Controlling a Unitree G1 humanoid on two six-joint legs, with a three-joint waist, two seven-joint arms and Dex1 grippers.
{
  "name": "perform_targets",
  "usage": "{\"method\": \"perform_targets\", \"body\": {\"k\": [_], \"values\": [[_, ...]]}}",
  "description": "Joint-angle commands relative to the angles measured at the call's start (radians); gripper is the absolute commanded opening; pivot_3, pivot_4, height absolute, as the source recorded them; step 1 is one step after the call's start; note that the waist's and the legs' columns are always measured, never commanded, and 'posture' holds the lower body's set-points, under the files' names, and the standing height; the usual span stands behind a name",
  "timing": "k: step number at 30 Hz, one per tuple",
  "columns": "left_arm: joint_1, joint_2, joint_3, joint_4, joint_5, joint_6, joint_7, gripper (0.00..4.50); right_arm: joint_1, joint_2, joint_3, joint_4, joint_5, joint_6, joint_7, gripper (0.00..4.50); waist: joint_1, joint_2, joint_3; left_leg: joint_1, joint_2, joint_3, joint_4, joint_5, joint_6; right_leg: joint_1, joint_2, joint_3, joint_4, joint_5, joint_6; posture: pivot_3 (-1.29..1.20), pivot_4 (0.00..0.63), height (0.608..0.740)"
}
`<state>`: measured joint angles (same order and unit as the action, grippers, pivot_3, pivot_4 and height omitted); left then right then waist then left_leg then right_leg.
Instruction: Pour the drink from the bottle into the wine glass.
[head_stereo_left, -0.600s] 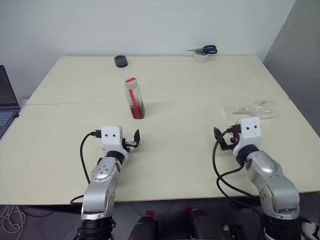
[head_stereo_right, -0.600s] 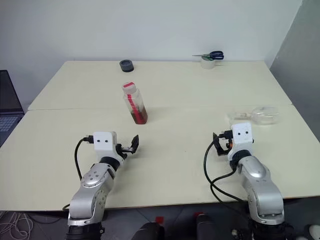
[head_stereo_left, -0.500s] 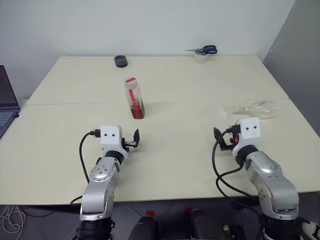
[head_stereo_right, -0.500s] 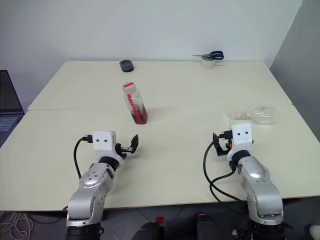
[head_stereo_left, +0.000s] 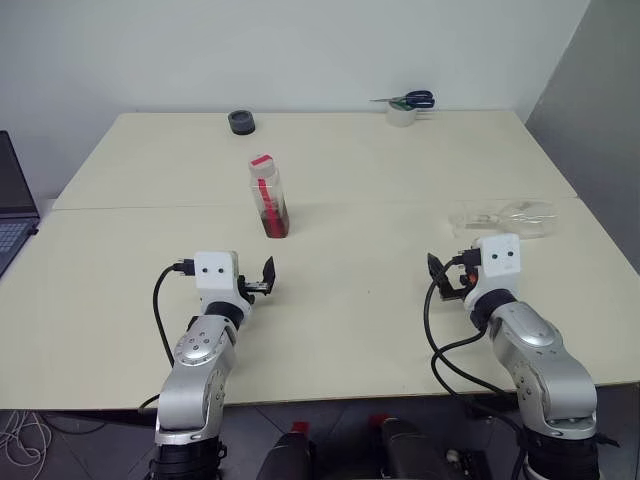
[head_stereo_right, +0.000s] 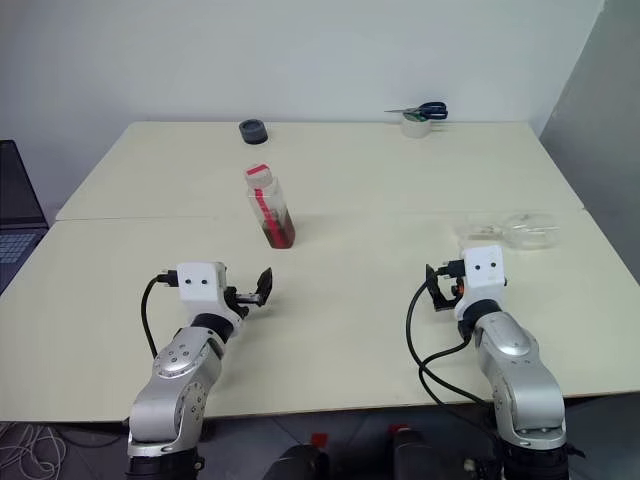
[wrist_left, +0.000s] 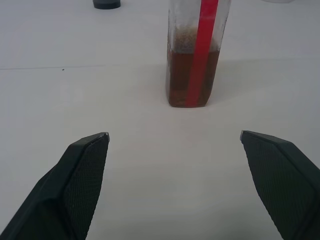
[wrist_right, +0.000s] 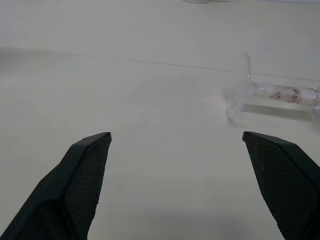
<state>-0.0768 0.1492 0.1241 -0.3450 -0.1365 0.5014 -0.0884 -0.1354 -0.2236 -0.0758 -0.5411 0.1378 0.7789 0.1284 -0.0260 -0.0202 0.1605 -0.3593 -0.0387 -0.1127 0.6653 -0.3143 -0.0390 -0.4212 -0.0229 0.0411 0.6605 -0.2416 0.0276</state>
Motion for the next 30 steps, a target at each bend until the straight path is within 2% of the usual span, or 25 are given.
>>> {"method": "perform_targets", "body": {"k": [1, 8, 12, 16, 19, 21, 25, 30], "values": [[-0.008, 0.001, 0.004, -0.032, -0.005, -0.001, 0.004, 4.48, -0.014, 0.0, 0.0, -0.028, 0.0, -0.011, -0.005, 4.5, 0.0, 0.0, 0.0, 0.0, 0.0, 0.0, 0.0, 0.0, 0.0, 0.0, 0.0, 0.0, 0.0, 0.0, 0.0, 0.0, 0.15, 0.74], [-0.01, 0.0, 0.002, -0.032, -0.002, -0.001, 0.008, 4.48, -0.024, -0.008, -0.003, -0.025, 0.001, -0.01, 0.0, 4.5, 0.0, 0.0, 0.0, 0.0, 0.0, 0.0, 0.0, 0.0, 0.0, 0.0, 0.0, 0.0, 0.0, 0.0, 0.0, 0.0, 0.15, 0.74], [-0.016, -0.001, -0.003, -0.027, 0.0, -0.002, 0.013, 4.48, -0.05, -0.037, -0.005, -0.008, 0.021, -0.042, 0.051, 4.5, 0.0, 0.0, 0.0, 0.0, 0.0, 0.0, 0.0, 0.0, 0.0, 0.0, 0.0, 0.0, 0.0, 0.0, 0.0, 0.0, 0.15, 0.74], [-0.033, -0.001, -0.006, -0.008, 0.002, -0.007, 0.016, 4.48, -0.133, -0.106, -0.037, -0.003, 0.176, -0.088, 0.266, 4.5, -0.001, 0.0, 0.0, 0.0, 0.0, 0.0, 0.0, 0.0, 0.0, 0.0, 0.0, -0.001, 0.0, 0.0, 0.0, 0.0, 0.15, 0.74], [-0.055, 0.002, -0.005, 0.016, 0.004, -0.015, 0.014, 4.48, -0.221, -0.23, -0.037, -0.004, 0.341, -0.088, 0.523, 4.5, -0.001, 0.0, 0.0, 0.0, -0.001, 0.001, 0.0, 0.0, 0.001, 0.0, 0.001, -0.001, 0.0, 0.0, 0.0, 0.0, 0.15, 0.74], [-0.072, 0.005, -0.005, 0.033, 0.006, -0.023, 0.012, 4.48, -0.284, -0.297, -0.048, 0.016, 0.445, -0.044, 0.632, 4.5, -0.001, 0.0, 0.0, 0.0, -0.001, 0.001, 0.0, 0.0, 0.001, 0.001, 0.001, -0.002, -0.001, 0.0, 0.0, 0.0, 0.15, 0.74], [-0.104, 0.006, -0.004, 0.063, 0.01, -0.036, 0.015, 4.48, -0.396, -0.349, -0.064, 0.064, 0.591, 0.035, 0.695, 4.5, 0.0, 0.0, 0.0, 0.0, 0.0, 0.001, 0.0, -0.002, 0.004, 0.001, 0.0, -0.002, -0.001, 0.0, 0.0, 0.0, 0.15, 0.74], [-0.161, 0.019, -0.014, 0.112, 0.026, -0.07, 0.006, 4.48, -0.454, -0.34, -0.005, 0.06, 0.593, 0.027, 0.678, 4.5, 0.002, 0.0, 0.0, -0.001, 0.0, 0.0, 0.0, -0.001, 0.003, 0.001, 0.0, -0.002, -0.001, 0.0, 0.0, 0.0, 0.15, 0.74]]}}
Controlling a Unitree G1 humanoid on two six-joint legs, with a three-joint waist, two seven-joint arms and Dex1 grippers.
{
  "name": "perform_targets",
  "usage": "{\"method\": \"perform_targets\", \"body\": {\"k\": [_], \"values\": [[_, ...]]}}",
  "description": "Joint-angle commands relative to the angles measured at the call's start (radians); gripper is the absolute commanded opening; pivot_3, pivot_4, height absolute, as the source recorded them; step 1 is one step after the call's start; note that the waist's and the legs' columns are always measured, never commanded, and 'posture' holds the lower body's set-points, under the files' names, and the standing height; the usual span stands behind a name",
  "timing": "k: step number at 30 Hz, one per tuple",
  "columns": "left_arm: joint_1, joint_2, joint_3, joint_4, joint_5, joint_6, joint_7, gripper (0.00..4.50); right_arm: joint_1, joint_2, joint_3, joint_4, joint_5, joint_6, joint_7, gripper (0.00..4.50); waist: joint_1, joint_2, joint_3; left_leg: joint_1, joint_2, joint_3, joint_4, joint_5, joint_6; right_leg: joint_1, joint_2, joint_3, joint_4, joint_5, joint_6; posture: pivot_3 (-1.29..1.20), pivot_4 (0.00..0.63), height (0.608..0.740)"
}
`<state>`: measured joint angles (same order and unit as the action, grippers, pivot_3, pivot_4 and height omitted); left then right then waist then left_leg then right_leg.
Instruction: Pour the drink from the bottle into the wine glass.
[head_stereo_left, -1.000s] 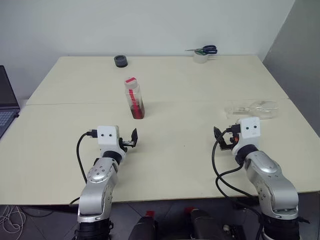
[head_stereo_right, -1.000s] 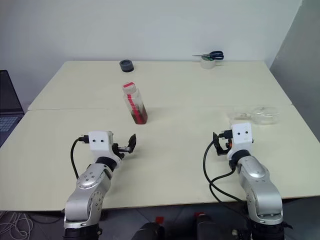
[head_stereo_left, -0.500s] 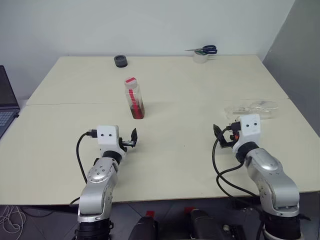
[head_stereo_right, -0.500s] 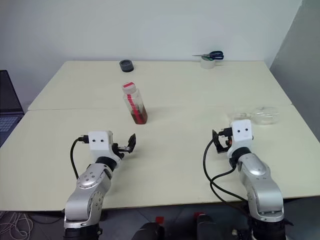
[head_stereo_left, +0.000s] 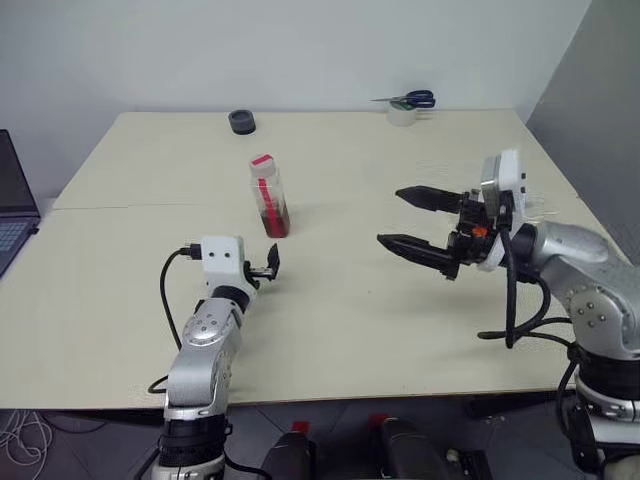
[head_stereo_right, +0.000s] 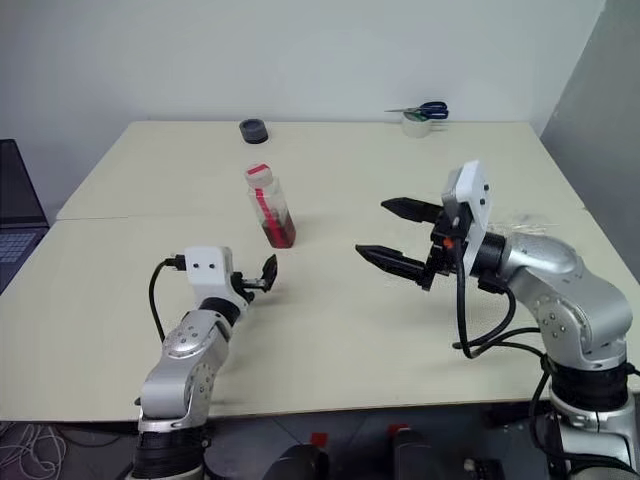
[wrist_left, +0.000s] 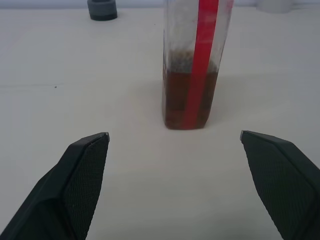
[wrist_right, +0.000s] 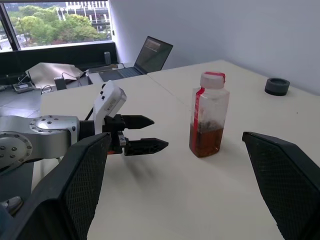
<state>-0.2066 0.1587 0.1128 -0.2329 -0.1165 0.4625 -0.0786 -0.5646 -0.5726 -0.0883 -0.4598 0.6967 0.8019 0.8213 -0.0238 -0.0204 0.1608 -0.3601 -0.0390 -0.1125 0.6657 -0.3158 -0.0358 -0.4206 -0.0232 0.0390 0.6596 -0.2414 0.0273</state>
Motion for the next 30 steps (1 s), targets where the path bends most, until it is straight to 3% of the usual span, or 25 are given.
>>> {"method": "perform_targets", "body": {"k": [1, 30], "values": [[-0.047, 0.008, -0.001, 0.013, 0.003, -0.034, -0.005, 4.48, -0.028, 0.017, 0.012, -0.023, 0.038, 0.006, -0.023, 4.5, 0.001, 0.0, 0.0, 0.0, 0.0, 0.0, 0.0, 0.001, -0.002, 0.0, 0.0, 0.0, 0.0, 0.0, 0.0, 0.0, 0.15, 0.74], [-0.356, 0.001, 0.006, 0.492, 0.022, -0.286, -0.017, 4.48, -0.04, 0.026, 0.013, -0.113, 0.153, 0.057, -0.193, 4.5, 0.008, 0.0, 0.0, -0.002, 0.0, -0.002, 0.001, 0.002, -0.003, -0.002, -0.001, 0.0, 0.0, 0.0, 0.0, 0.0, 0.15, 0.74]]}}
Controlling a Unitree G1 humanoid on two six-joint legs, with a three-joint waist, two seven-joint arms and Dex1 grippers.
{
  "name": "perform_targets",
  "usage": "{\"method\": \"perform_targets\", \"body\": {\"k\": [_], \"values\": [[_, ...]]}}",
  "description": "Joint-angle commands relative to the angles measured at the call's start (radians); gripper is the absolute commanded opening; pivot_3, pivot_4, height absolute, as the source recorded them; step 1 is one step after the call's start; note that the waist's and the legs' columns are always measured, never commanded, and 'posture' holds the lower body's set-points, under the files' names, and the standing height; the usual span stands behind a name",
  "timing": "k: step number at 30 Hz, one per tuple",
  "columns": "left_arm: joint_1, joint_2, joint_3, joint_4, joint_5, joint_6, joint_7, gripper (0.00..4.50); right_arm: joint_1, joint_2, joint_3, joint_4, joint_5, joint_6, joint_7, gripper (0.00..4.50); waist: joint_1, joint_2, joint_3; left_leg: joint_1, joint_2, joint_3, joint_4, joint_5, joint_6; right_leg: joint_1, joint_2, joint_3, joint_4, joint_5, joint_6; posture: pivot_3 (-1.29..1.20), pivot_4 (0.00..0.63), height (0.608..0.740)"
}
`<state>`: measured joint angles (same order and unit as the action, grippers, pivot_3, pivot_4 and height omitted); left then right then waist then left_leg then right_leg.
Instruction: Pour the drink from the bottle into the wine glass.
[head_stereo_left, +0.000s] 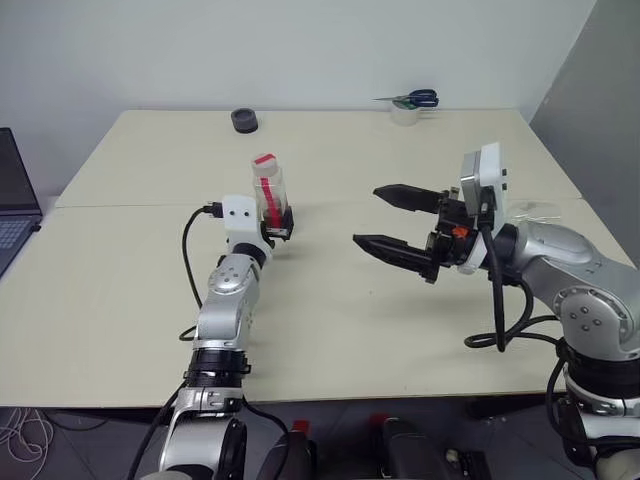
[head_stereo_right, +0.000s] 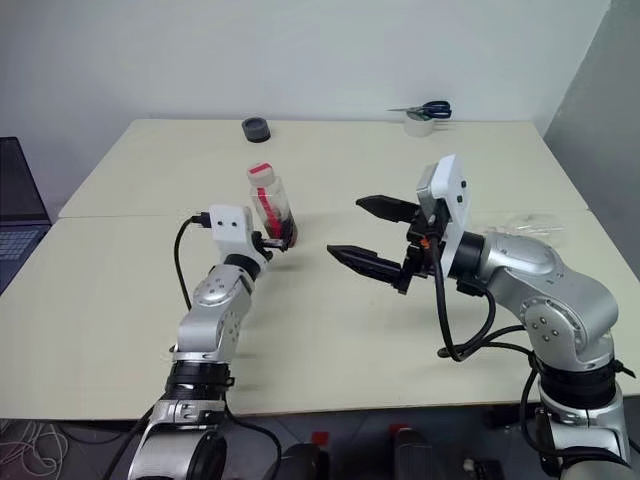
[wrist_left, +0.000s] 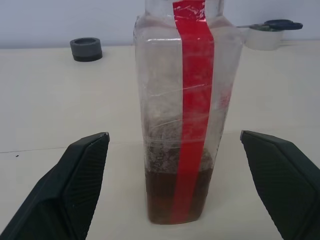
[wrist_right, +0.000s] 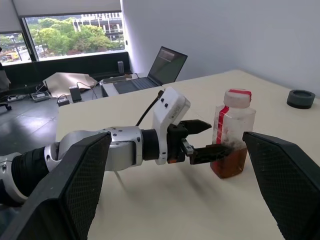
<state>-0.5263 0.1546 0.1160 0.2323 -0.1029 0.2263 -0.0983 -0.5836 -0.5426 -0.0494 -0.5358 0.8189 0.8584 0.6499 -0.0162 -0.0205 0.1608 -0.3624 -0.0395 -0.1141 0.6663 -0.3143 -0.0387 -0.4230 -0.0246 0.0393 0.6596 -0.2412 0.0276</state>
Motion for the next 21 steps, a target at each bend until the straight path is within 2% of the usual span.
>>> {"method": "perform_targets", "body": {"k": [1, 13, 19, 21], "values": [[-0.043, 0.006, 0.005, 0.045, 0.009, -0.061, 0.003, 4.48, -0.019, -0.004, -0.028, -0.04, 0.035, 0.002, -0.028, 4.5, 0.0, 0.0, 0.0, 0.0, 0.0, 0.0, 0.0, 0.0, 0.0, 0.0, 0.0, 0.0, 0.0, 0.0, 0.0, 0.0, 0.15, 0.74], [-0.252, 0.045, 0.021, 0.429, 0.013, -0.266, -0.033, 4.48, -0.008, -0.004, -0.033, -0.064, 0.085, 0.021, -0.095, 4.5, 0.001, 0.0, 0.0, -0.001, 0.0, 0.0, 0.0, 0.0, 0.0, -0.001, 0.0, 0.0, 0.0, 0.0, 0.0, 0.0, 0.15, 0.74], [-0.26, 0.042, 0.023, 0.492, -0.004, -0.316, -0.064, 4.48, 0.006, -0.003, -0.035, -0.083, 0.106, 0.025, -0.126, 4.5, 0.001, 0.0, 0.0, -0.001, 0.0, 0.0, 0.0, 0.0, 0.0, -0.002, -0.001, 0.0, 0.0, 0.0, 0.0, 0.0, 0.15, 0.74], [-0.251, 0.038, 0.022, 0.488, -0.007, -0.322, -0.069, 4.09, 0.01, -0.004, -0.037, -0.088, 0.112, 0.025, -0.136, 4.5, 0.001, 0.0, 0.0, -0.001, 0.0, 0.0, 0.0, 0.0, 0.0, -0.002, -0.001, 0.0, 0.0, 0.0, 0.0, 0.0, 0.15, 0.74]]}}
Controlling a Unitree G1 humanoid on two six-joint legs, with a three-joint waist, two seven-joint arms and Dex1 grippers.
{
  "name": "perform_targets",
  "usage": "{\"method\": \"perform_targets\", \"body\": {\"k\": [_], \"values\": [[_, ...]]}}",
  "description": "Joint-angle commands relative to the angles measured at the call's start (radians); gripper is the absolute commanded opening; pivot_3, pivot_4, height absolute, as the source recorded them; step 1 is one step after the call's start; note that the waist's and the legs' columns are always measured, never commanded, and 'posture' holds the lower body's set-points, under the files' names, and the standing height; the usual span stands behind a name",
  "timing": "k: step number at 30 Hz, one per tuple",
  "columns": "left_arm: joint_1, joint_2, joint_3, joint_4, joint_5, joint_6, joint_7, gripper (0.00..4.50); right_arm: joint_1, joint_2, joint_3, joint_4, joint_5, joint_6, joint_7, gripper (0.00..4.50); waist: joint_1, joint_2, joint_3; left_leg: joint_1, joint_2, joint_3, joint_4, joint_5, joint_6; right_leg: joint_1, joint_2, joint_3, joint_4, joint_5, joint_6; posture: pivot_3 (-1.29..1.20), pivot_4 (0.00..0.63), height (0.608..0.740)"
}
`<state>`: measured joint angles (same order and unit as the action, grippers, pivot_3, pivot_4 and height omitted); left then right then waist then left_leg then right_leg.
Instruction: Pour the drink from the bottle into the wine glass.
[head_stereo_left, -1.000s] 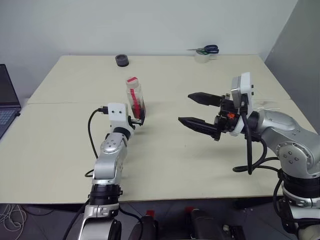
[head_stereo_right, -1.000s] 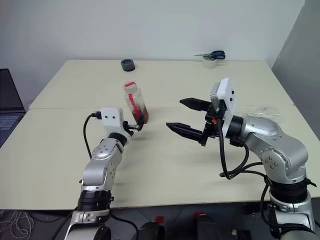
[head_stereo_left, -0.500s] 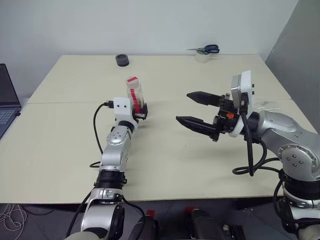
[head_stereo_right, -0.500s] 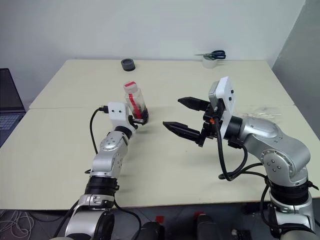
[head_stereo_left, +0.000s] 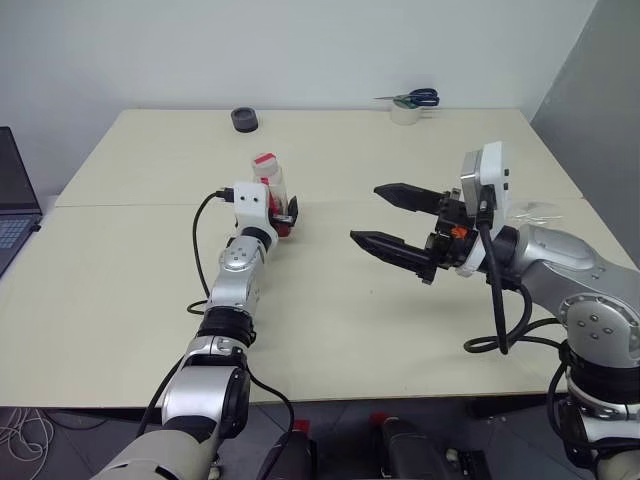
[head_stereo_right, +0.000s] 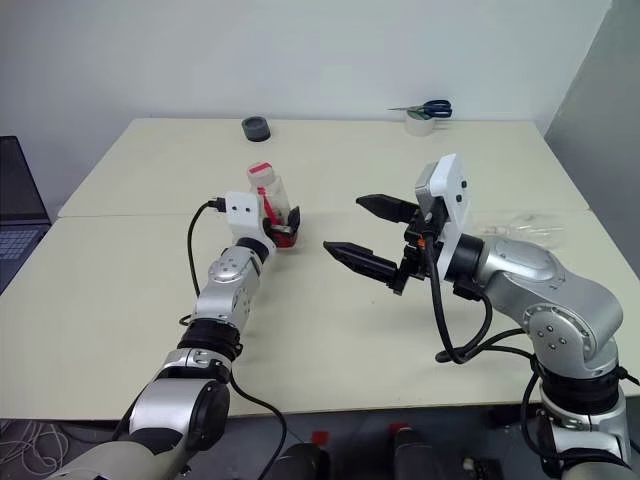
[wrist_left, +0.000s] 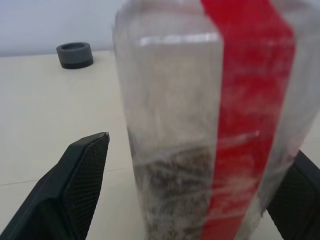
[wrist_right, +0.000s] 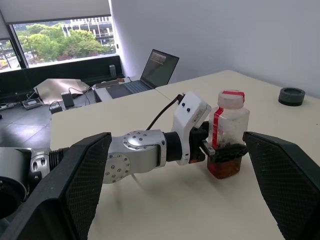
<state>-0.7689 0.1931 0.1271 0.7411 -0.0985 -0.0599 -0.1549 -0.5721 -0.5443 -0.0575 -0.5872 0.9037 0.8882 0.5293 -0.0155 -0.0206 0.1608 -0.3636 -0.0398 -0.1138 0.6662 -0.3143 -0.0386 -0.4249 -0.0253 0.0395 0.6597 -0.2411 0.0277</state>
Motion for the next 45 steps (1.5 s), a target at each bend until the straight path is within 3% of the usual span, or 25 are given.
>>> {"method": "perform_targets", "body": {"k": [1, 8, 14, 22, 28, 45], "values": [[-0.004, -0.002, 0.01, -0.023, -0.012, -0.038, -0.014, 3.96, 0.0, -0.003, -0.029, -0.038, 0.03, -0.006, -0.021, 4.5, 0.0, 0.0, 0.0, 0.0, 0.0, 0.0, 0.0, 0.0, 0.0, 0.0, 0.0, 0.0, 0.0, 0.0, 0.0, 0.0, 0.15, 0.74], [-0.018, -0.005, 0.013, -0.007, -0.022, -0.057, -0.032, 1.84, 0.006, -0.007, -0.028, -0.038, 0.048, -0.009, -0.041, 4.5, 0.0, 0.0, 0.0, 0.0, 0.0, 0.0, 0.0, 0.0, 0.0, 0.0, 0.0, 0.0, 0.0, 0.0, 0.0, 0.0, 0.15, 0.74], [-0.009, -0.001, 0.004, -0.022, -0.018, -0.033, -0.041, 1.81, 0.002, -0.007, -0.021, -0.033, 0.026, -0.018, -0.054, 4.5, 0.0, 0.0, 0.0, 0.0, 0.0, 0.0, 0.0, 0.0, 0.0, 0.0, 0.0, 0.0, 0.0, 0.0, 0.0, 0.0, 0.15, 0.74], [0.097, 0.019, -0.171, -0.417, -0.037, 0.106, -0.311, 1.81, -0.085, 0.075, 0.068, 0.064, -0.207, -0.098, -0.182, 4.5, -0.003, 0.0, 0.0, 0.0, 0.0, 0.001, 0.0, 0.0, 0.0, -0.001, 0.0, 0.001, 0.001, 0.0, 0.0, 0.0, 0.15, 0.74], [0.188, 0.038, -0.239, -0.66, -0.115, 0.259, -0.465, 1.81, -0.099, 0.137, 0.078, 0.101, -0.282, -0.102, -0.238, 4.5, -0.01, 0.0, 0.0, 0.0, 0.0, 0.001, 0.0, 0.0, 0.0, -0.002, 0.0, 0.002, 0.001, 0.0, 0.0, 0.0, 0.15, 0.74], [0.199, 0.016, -0.263, -0.748, -0.154, 0.367, -0.515, 1.81, -0.089, 0.175, 0.118, 0.103, -0.304, -0.07, -0.181, 4.5, -0.011, 0.0, 0.0, 0.0, 0.0, 0.001, 0.0, 0.0, 0.0, -0.002, 0.001, 0.001, 0.002, 0.0, 0.0, 0.0, 0.15, 0.74]]}}
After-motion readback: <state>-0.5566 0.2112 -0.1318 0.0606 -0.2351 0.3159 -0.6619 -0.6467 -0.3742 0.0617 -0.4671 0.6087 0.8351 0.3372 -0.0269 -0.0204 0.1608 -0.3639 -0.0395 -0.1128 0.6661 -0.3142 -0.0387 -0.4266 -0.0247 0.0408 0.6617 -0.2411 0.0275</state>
